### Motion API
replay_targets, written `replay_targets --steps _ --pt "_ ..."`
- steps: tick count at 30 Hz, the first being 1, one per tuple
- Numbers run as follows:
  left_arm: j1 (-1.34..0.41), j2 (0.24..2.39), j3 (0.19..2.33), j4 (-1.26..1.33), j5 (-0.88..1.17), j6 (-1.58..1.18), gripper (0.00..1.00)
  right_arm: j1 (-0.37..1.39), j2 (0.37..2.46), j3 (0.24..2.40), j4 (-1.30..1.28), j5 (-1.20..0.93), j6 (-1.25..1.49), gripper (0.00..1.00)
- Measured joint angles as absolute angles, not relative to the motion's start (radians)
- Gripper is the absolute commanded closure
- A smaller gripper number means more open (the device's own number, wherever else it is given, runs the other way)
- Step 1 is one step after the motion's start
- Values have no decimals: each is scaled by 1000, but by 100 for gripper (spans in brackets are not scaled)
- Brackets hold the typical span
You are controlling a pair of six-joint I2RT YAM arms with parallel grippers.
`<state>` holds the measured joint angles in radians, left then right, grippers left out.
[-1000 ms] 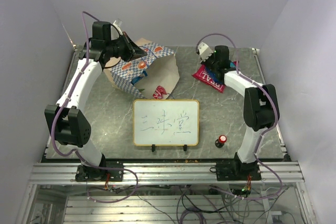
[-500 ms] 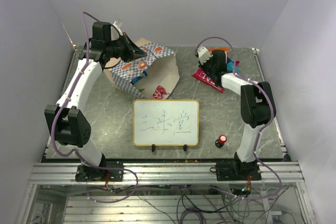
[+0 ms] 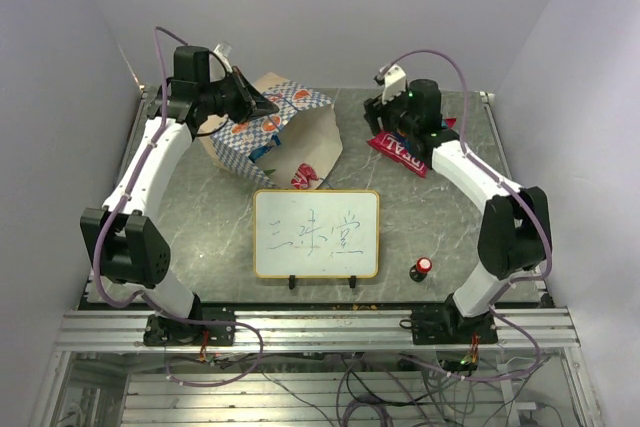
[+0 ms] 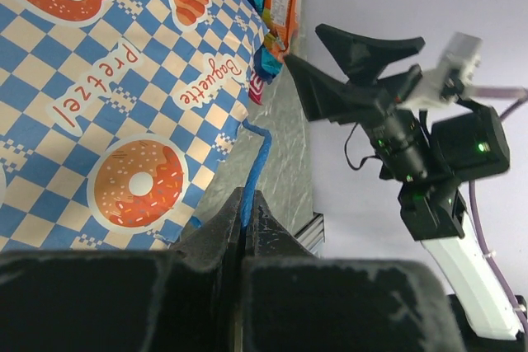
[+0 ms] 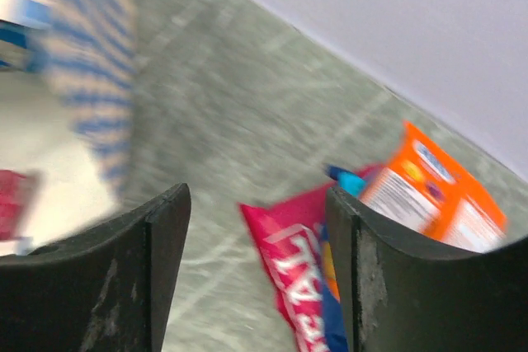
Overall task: Take the snacks out of the paper bag
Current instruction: Place the snack at the center of the board, then adjust the paper bag at the center of the board.
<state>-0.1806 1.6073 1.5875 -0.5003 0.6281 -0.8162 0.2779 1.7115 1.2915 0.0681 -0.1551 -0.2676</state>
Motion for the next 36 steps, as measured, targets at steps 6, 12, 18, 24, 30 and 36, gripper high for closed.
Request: replay_targets --steps 6,12,18,24,30,36 --pt "-181 1589 1567 -509 616 -816 93 393 1671 1214 159 -297 -180 28" --pt "-181 1576 1567 -524 605 -817 93 416 1736 1203 232 -361 -145 30" --pt "-181 1575 1568 -529 606 -823 93 416 1829 1212 304 -402 -118 45" --pt "-181 1575 1582 -550 606 -823 93 435 1905 1255 354 -385 -115 59" --pt "-181 1575 1584 -566 606 -818 93 443 1978 1361 357 -295 -116 85" --pt "-185 1579 1584 -566 606 -816 93 441 2002 1401 360 -197 -120 100"
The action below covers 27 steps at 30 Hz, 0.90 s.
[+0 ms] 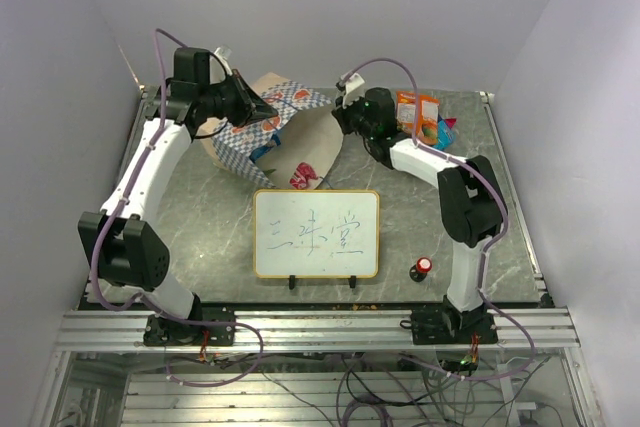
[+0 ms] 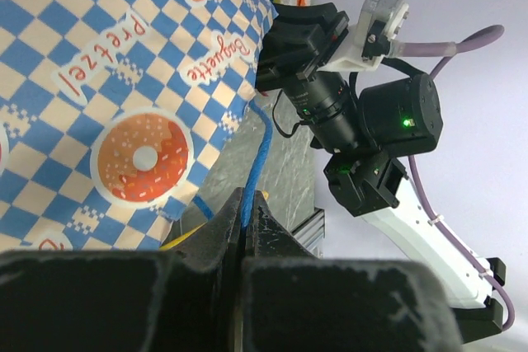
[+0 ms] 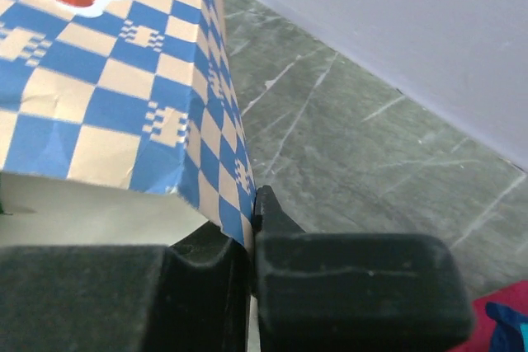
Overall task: Take the snacks out of the paper bag
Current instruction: Adjust the paper bag at the center of the board.
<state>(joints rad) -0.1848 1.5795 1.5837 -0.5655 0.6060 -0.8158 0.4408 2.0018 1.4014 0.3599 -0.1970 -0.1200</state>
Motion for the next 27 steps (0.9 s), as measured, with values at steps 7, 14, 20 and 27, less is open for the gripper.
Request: replay_targets --steps 7,14,20,27 --pt "-218 1707 1685 -546 607 -823 93 422 1965 1319 406 -121 -121 100" --pt "-267 1871 1892 -542 611 -825 93 406 1855 1177 444 -39 -129 100" --pt "-286 1885 1922 -523 617 -837 93 402 1732 1040 472 33 -126 100" --pt "-292 1875 1917 -592 606 -763 93 401 1635 941 461 30 -80 71"
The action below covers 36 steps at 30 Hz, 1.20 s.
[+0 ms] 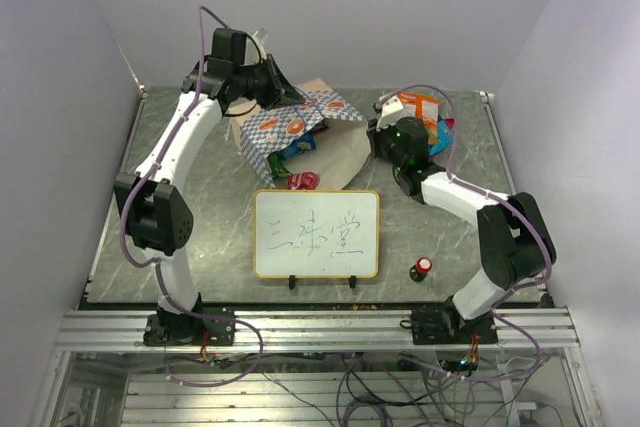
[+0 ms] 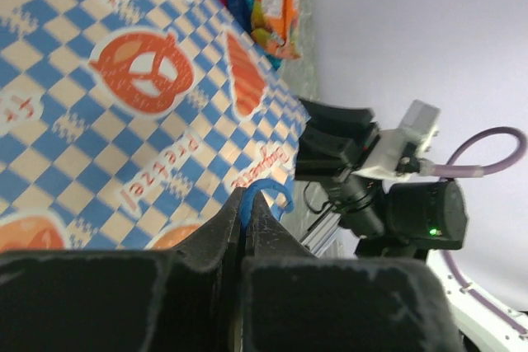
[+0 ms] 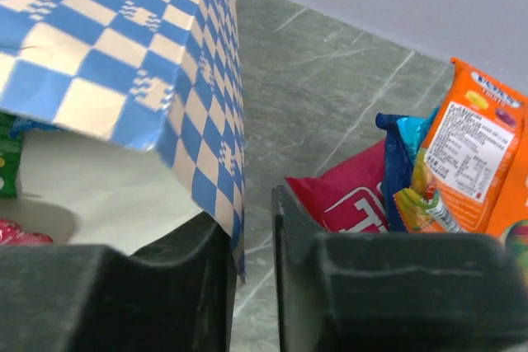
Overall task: Take the snacks out of the paper bag
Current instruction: Adjust the paper bag at the center of the board, then take out the snack from the paper bag.
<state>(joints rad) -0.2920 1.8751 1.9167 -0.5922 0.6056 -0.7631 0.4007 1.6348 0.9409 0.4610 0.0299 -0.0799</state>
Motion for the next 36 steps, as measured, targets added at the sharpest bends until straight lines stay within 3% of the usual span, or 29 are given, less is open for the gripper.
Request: replay_targets --steps 6,11,25,30,36 --pt "-270 1801 1839 -636 606 -741 93 394 1554 932 413 -37 -122 43" --pt "-249 1778 1846 -635 611 -758 93 401 1465 914 387 -113 -200 32" --pt "-238 1792 1897 -634 635 -786 93 566 1362 889 411 -344 -389 32" --pt "-235 1801 1936 -624 643 -797 93 584 1546 923 535 -406 -372 32" --pt "-228 1801 1944 -604 658 -809 93 599 1860 1113 626 -393 -322 32"
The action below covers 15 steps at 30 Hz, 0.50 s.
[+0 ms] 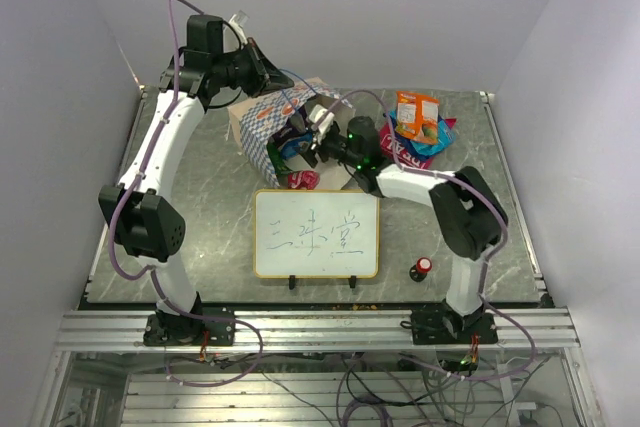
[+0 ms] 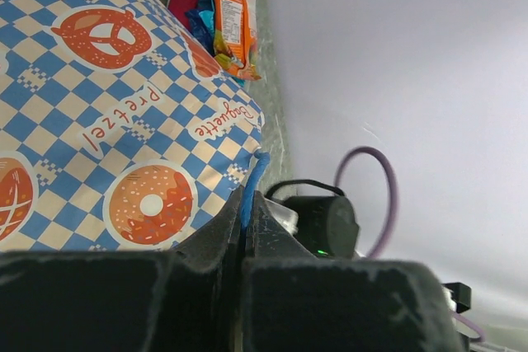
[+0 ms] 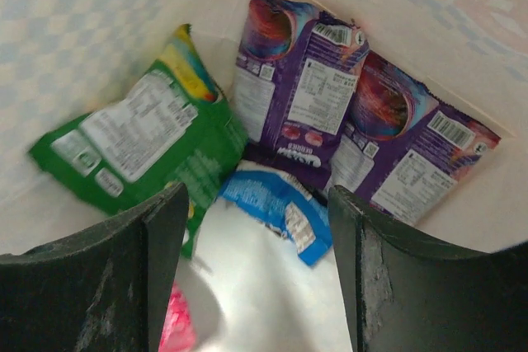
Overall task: Take the snacks out of the paper bag
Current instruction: Take out the snack from the paper bag.
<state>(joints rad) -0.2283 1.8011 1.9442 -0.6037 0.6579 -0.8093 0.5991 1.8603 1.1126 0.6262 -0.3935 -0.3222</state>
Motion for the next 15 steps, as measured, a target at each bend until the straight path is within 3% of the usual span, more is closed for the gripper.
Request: replay_targets --steps 15 --pt "-223 1801 1908 -444 732 -887 93 610 2238 1469 644 -319 -284 29"
